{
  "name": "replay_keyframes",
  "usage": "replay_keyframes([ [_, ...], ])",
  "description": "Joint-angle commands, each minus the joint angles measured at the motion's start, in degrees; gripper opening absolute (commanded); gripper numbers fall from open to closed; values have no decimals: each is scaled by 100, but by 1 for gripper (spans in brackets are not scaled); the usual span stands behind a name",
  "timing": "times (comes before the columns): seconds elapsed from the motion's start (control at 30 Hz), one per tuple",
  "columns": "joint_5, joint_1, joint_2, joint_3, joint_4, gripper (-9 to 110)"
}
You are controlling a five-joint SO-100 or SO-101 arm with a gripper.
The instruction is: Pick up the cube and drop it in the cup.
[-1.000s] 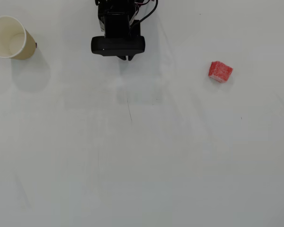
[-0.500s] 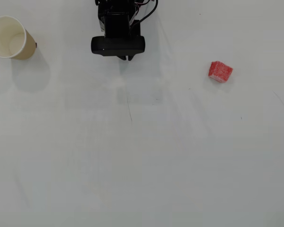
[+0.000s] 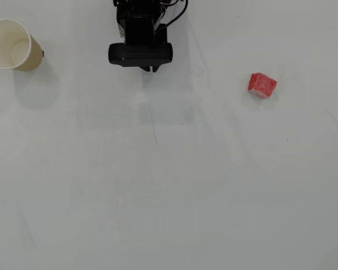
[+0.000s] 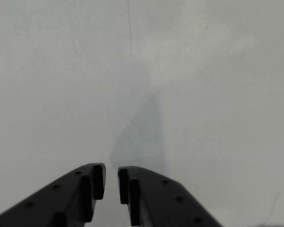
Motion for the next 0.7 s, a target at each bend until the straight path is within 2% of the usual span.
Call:
replay_keyframes([
  [0.0, 18, 44, 220, 193, 44, 0],
  [0.1, 18, -123, 229, 202, -211, 0],
  [0.33, -44, -35, 237, 202, -2303, 0],
  [0.53, -44, -53, 246, 202, -3630, 0],
  [0.67, -44, -62, 246, 202, -4087, 0],
])
